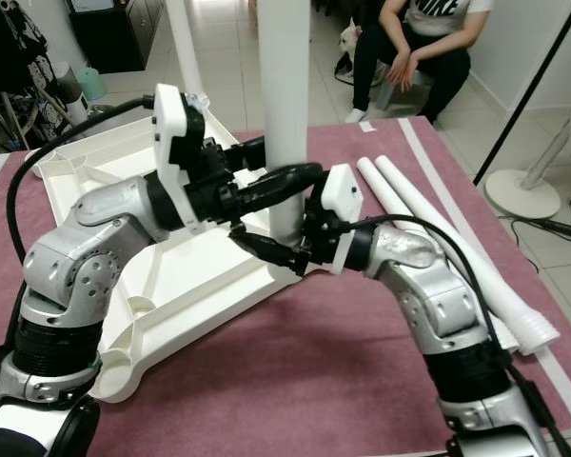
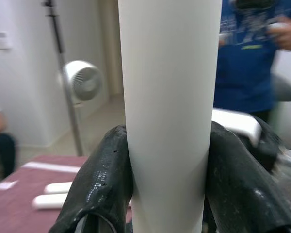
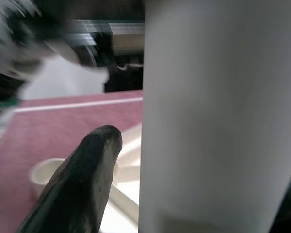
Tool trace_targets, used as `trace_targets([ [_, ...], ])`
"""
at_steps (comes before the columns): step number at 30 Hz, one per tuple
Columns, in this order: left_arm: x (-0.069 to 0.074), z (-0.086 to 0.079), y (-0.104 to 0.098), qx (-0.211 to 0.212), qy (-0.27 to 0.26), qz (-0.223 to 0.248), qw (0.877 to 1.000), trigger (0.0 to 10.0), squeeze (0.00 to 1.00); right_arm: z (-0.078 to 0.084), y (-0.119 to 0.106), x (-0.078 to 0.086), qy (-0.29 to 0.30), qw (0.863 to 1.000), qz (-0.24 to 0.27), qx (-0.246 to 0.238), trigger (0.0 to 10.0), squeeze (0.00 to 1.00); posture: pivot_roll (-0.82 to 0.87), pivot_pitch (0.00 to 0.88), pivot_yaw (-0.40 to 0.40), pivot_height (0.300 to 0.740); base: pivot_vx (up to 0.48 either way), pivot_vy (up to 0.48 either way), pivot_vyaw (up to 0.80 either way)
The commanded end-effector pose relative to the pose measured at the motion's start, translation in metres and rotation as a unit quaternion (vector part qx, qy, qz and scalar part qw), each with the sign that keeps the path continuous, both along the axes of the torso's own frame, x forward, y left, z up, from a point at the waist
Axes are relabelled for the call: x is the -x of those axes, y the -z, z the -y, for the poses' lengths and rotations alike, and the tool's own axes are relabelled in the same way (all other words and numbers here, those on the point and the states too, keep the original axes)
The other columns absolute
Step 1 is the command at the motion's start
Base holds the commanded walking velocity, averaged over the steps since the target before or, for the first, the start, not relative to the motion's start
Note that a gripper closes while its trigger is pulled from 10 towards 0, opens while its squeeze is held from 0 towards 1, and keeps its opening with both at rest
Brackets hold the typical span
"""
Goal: Building children table
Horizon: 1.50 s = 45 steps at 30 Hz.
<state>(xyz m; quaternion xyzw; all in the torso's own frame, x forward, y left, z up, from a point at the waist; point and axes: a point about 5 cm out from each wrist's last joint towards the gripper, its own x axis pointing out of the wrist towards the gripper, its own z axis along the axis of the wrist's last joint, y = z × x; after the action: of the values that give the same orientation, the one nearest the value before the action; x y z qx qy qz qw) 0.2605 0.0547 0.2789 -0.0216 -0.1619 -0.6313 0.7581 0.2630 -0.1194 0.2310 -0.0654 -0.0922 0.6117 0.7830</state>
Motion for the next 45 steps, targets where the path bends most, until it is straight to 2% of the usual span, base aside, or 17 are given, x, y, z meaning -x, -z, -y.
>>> trace_targets([
  [1, 0.001, 0.001, 0.0, 0.002, 0.023, 0.001, 1.0, 0.0, 0.0, -0.006, -0.01, 0.008, -0.042, 0.999, 0.008, -0.01, 10.0, 0.0, -0.04, 0.0, 0.084, 0.74, 0.0, 0.0, 0.0],
  [2, 0.001, 0.001, 0.0, 0.004, 0.028, 0.002, 1.0, 0.0, 0.0, -0.005, -0.011, 0.009, -0.05, 0.999, 0.004, -0.008, 4.7, 0.0, -0.04, 0.0, 0.083, 0.74, 0.0, 0.0, 0.0],
  [3, 0.001, 0.001, 0.0, 0.004, 0.028, 0.002, 1.0, 0.0, 0.0, -0.005, -0.011, 0.009, -0.05, 0.999, 0.004, -0.008, 4.7, 0.0, -0.04, 0.0, 0.083, 0.74, 0.0, 0.0, 0.0],
  [4, 0.0, 0.001, 0.001, 0.004, 0.027, 0.003, 1.0, 0.0, 0.0, -0.005, -0.01, 0.01, -0.056, 0.998, -0.002, -0.007, 0.0, 0.0, -0.04, 0.0, 0.081, 0.74, 0.0, 0.0, 0.0],
  [8, -0.002, 0.003, 0.003, 0.002, 0.017, 0.003, 1.0, 0.0, 0.0, -0.007, -0.007, 0.01, -0.053, 0.999, -0.008, -0.005, 0.0, 0.0, -0.04, 0.0, 0.079, 0.74, 0.0, 0.0, 0.0],
  [9, -0.006, 0.004, 0.005, 0.002, -0.011, 0.0, 1.0, 10.0, 0.0, -0.009, -0.002, 0.005, -0.03, 0.999, -0.013, -0.002, 0.0, 0.0, -0.04, 0.0, 0.079, 0.74, 0.0, 0.0, 0.0],
  [17, -0.016, 0.005, 0.006, 0.011, -0.069, -0.011, 0.997, 10.0, 0.0, -0.01, 0.003, 0.0, 0.01, 1.0, -0.019, 0.001, 0.0, 0.0, -0.03, 0.0, 0.081, 0.74, 0.0, 0.0, 0.0],
  [18, -0.017, 0.006, 0.007, 0.008, -0.075, -0.02, 0.997, 10.0, 1.0, -0.009, 0.004, -0.003, 0.027, 1.0, -0.016, -0.001, 0.0, 0.0, -0.03, 0.0, 0.082, 0.74, 0.0, 0.0, 0.0],
  [21, -0.017, 0.006, 0.007, 0.008, -0.075, -0.02, 0.997, 10.0, 1.0, -0.009, 0.004, -0.003, 0.027, 1.0, -0.016, -0.001, 0.0, 0.0, -0.03, 0.0, 0.082, 0.74, 0.0, 0.0, 0.0],
  [26, -0.021, 0.007, 0.008, 0.015, -0.098, -0.05, 0.994, 10.0, 1.0, -0.009, 0.008, -0.024, 0.141, 0.99, 0.021, 0.016, 0.0, 0.0, -0.03, 0.0, 0.086, 0.74, 0.0, 0.0, 0.0],
  [27, -0.025, 0.008, 0.008, 0.016, -0.124, -0.061, 0.99, 10.0, 0.0, -0.009, 0.012, -0.034, 0.194, 0.979, 0.041, 0.037, 0.0, 0.0, -0.03, 0.0, 0.086, 0.74, 0.0, 0.0, 0.0],
  [28, -0.031, 0.009, 0.007, 0.018, -0.153, -0.073, 0.985, 10.0, 0.0, -0.011, 0.017, -0.043, 0.246, 0.966, 0.061, 0.057, 0.0, 0.0, -0.03, 0.0, 0.086, 0.74, 0.0, 0.0, 0.0],
  [30, -0.031, 0.009, 0.007, 0.018, -0.153, -0.073, 0.985, 10.0, 0.0, -0.011, 0.017, -0.043, 0.246, 0.966, 0.061, 0.057, 0.0, 0.0, -0.03, 0.0, 0.086, 0.74, 0.0, 0.0, 0.0],
  [32, -0.041, 0.01, 0.005, 0.026, -0.21, -0.091, 0.973, 10.0, 0.0, -0.015, 0.024, -0.055, 0.32, 0.94, 0.085, 0.078, 0.0, 0.0, -0.03, 0.0, 0.086, 0.74, 0.0, 0.0, 0.0],
  [35, -0.044, 0.01, 0.004, 0.029, -0.227, -0.097, 0.969, 10.0, 0.0, -0.017, 0.026, -0.057, 0.34, 0.932, 0.092, 0.082, 0.0, 0.0, -0.03, 0.0, 0.086, 0.74, 0.0, 0.0, 0.0],
  [37, -0.049, 0.009, 0.0, 0.049, -0.249, -0.114, 0.96, 10.0, 0.0, -0.02, 0.03, -0.062, 0.385, 0.91, 0.124, 0.095, 0.0, 0.0, -0.03, 0.0, 0.086, 0.74, 0.0, 0.0, 0.0],
  [45, -0.046, 0.02, -0.018, 0.106, -0.238, -0.166, 0.951, 10.0, 0.0, -0.038, 0.039, -0.069, 0.453, 0.868, 0.187, 0.084, 0.0, 0.0, -0.02, 0.0, 0.09, 0.74, 0.0, 0.0, 0.0],
])
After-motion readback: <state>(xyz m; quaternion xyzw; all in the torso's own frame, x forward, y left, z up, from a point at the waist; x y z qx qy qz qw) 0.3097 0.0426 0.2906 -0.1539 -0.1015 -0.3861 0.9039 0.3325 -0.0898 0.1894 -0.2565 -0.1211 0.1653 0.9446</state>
